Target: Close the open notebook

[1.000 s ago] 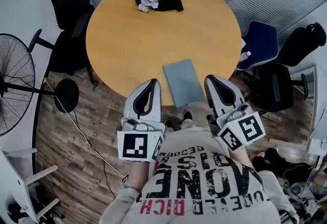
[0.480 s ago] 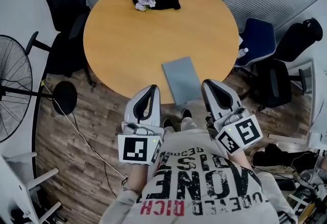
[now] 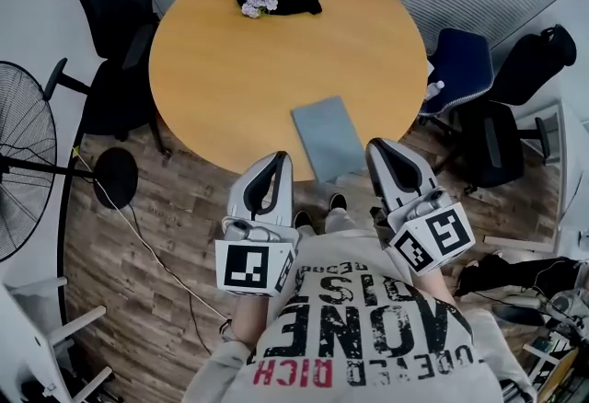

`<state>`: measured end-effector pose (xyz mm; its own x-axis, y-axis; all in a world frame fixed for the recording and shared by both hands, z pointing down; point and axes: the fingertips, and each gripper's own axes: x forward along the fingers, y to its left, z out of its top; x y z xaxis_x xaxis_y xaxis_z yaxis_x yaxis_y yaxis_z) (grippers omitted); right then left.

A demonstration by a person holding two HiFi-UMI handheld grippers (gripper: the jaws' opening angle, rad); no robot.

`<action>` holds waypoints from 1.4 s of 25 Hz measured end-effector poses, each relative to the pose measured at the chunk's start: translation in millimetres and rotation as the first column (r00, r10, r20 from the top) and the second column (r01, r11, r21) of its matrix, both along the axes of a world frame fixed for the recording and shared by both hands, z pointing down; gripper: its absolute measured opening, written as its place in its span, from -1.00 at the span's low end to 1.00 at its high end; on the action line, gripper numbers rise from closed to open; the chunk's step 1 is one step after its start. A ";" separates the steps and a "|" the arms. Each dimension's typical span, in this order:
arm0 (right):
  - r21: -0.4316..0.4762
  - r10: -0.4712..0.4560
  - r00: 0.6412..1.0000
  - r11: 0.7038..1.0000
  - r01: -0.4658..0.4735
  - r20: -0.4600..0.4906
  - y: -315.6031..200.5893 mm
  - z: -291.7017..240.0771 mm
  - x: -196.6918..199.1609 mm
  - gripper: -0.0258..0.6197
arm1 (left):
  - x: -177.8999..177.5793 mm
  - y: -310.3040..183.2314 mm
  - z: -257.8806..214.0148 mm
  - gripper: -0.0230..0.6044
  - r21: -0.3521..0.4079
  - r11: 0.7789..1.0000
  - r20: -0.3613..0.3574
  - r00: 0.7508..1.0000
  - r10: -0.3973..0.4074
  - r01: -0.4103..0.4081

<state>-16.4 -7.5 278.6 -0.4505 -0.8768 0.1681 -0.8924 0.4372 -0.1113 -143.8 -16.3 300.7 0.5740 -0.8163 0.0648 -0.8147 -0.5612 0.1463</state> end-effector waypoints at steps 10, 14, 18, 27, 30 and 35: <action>0.023 -0.001 1.000 1.000 0.001 0.001 -2.3 -9.0 -0.9 -0.86 | -0.6 1.8 -5.3 -0.89 0.022 1.000 -0.009 1.000 0.004 -0.004; 0.023 -0.012 1.000 1.000 0.012 -0.003 -4.6 -10.8 -5.0 -0.86 | -1.5 -0.7 -10.4 -0.89 0.033 0.999 -0.014 1.000 0.004 -0.004; 0.025 -0.014 1.000 1.000 0.015 -0.009 -9.4 -13.0 -7.8 -0.86 | -2.6 -4.9 -12.7 -0.89 0.039 0.999 -0.020 1.000 0.004 -0.004; 0.018 -0.042 0.999 0.999 0.042 -0.019 -13.5 -9.7 -10.0 -0.86 | 3.4 -12.1 -12.5 -0.89 0.043 0.999 -0.023 1.000 0.016 -0.015; 0.016 -0.045 0.999 0.999 0.045 -0.019 -13.5 -9.4 -11.8 -0.86 | 4.0 -12.2 -10.9 -0.89 0.037 0.999 -0.020 1.000 0.021 -0.020; 0.010 -0.036 0.999 0.999 0.037 -0.022 -15.1 -6.8 -12.7 -0.86 | 1.5 -14.2 -10.6 -0.89 0.039 0.999 -0.028 0.999 0.025 -0.024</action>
<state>-29.1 -22.7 271.8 -0.4785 -0.8615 0.1697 -0.8781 0.4705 -0.0873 -142.3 -30.5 290.1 0.5953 -0.8033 0.0167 -0.7962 -0.5869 0.1470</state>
